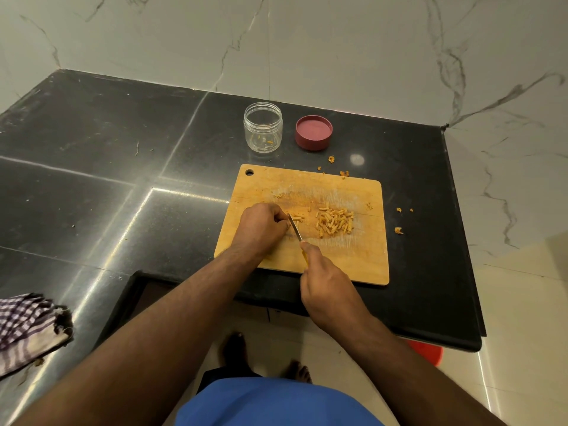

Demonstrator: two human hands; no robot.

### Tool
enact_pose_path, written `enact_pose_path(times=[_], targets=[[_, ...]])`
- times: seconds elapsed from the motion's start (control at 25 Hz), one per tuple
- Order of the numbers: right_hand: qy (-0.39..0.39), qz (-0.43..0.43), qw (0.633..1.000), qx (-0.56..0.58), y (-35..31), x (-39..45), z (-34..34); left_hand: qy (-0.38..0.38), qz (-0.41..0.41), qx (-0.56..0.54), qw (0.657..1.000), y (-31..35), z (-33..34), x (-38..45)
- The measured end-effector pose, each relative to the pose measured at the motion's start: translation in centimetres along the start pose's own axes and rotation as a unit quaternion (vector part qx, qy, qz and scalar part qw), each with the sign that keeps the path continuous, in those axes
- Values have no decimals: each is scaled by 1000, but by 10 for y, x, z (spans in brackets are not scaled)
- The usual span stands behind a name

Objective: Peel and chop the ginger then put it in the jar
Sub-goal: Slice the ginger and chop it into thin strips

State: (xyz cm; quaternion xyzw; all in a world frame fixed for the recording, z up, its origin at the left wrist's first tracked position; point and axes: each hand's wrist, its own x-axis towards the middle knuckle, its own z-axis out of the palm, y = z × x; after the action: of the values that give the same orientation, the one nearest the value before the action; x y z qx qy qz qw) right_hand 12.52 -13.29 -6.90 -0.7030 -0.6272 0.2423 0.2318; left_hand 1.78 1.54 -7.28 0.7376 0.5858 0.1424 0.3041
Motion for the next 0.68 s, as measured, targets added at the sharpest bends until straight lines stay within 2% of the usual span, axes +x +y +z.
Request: enact_pose_path(times=[0.28,0.48,0.68], targets=[[-54,26,998,9,2,11,4,6,-2,-2,1000,0,0,0],[-35,28,998,47,4,-19,2,7,-6,-9,1000,1,1,-2],[35,20,998,37,7,-32,-7,-23,-1,4,1000,3,-8,-1]])
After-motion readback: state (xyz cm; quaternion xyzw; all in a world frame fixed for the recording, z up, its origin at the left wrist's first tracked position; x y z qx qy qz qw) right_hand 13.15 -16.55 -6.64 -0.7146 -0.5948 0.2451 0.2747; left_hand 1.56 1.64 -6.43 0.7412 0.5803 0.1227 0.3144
